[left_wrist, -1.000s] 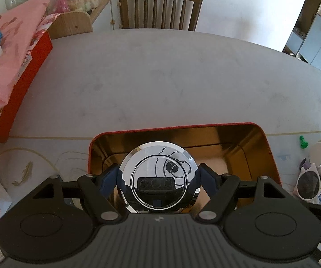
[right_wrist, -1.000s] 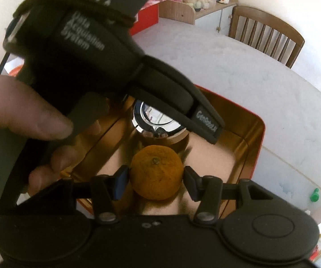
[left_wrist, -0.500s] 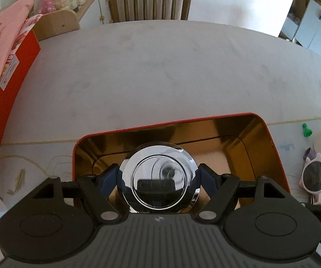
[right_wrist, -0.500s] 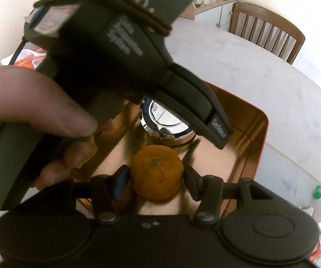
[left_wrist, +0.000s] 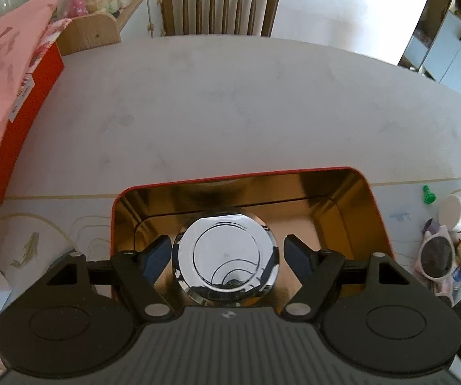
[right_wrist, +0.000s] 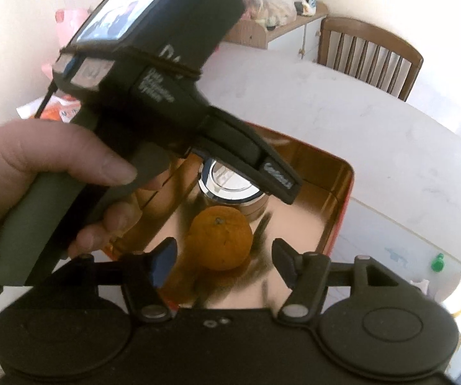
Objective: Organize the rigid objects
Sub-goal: 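Open left tool to drop silver tin in box while right tool releases orange, then move left tool toward white sunglasses while right tool moves toward purple spiky toy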
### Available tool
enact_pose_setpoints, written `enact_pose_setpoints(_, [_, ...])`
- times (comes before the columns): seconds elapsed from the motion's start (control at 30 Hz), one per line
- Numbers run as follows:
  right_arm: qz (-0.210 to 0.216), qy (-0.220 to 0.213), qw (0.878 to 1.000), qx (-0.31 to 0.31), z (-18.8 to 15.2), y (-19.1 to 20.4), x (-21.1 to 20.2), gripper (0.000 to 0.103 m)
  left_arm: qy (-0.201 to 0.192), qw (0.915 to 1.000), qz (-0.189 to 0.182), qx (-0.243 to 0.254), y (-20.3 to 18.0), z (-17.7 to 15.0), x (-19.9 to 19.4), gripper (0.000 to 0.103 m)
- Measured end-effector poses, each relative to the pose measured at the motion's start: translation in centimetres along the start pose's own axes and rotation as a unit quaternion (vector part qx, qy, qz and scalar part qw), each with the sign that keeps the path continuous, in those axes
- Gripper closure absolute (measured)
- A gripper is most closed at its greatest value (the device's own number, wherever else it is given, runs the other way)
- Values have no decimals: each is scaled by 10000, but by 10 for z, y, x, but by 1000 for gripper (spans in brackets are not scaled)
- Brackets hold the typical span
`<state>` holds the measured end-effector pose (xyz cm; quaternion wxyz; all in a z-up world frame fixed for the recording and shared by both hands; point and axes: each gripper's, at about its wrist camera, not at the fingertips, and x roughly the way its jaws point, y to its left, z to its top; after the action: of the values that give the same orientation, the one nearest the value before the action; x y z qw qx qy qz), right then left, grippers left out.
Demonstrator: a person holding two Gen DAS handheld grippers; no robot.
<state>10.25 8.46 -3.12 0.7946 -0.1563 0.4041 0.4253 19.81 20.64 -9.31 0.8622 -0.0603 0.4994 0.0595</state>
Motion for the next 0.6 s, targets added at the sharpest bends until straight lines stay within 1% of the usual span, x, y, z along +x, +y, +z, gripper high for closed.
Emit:
enact_pose_setpoints(0.2, [-14, -160, 9997, 173, 1, -11, -27, 33, -243, 9997, -48, 24, -3, -10, -25, 26])
enact_pose_setpoints(0.43, [-94, -300, 9988, 366, -5, -23, -59, 28, -594, 9982, -86, -63, -9, -24, -59, 26])
enact_pose_setpoints(0.57, [-205, -452, 9974, 528, -14, -38, -76, 26, -767, 9970, -114, -21, -17, -32, -75, 26])
enact_pose_setpoints(0.6, [-238, -497, 9969, 567, -21, -40, -81, 26, -795, 9967, -148, -42, -19, -34, -79, 26])
